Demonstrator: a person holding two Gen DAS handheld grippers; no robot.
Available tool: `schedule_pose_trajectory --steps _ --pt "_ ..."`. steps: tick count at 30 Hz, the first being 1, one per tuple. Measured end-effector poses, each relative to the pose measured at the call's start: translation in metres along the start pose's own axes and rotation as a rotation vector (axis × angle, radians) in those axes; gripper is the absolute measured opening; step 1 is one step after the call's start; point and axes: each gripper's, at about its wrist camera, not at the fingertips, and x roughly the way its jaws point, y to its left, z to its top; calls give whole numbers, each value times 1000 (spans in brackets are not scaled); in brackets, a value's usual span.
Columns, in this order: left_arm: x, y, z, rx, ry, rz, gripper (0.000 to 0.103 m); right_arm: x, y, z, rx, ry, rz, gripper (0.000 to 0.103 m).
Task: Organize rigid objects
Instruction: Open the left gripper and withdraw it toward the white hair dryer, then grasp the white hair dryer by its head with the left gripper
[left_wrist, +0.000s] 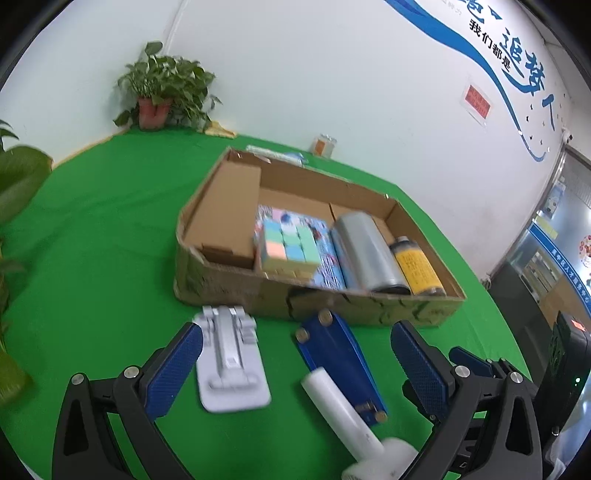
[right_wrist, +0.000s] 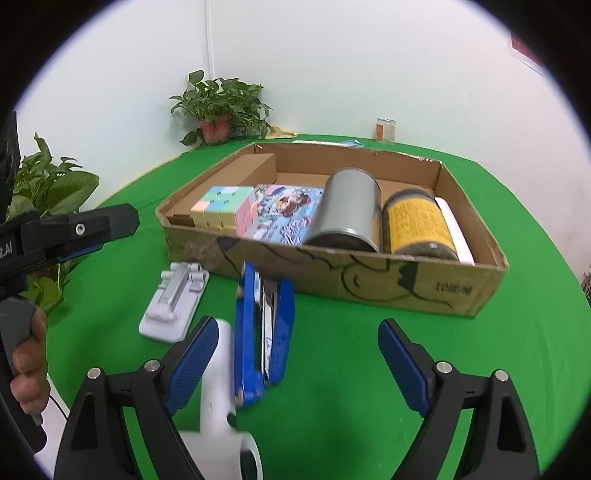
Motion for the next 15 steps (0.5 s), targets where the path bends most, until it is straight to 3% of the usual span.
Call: schedule_pose_trajectory --steps 5,10,15 --pt "11 -2 -17 -24 71 -51 103 -11 -1 -17 -3 1 42 88" --pt "33 -2 -42 -67 233 -163 102 -33 0 -47 -26 -5 178 88" --pt "58 -1 -67 -136 361 -259 101 -30 9 -78 -56 73 276 87"
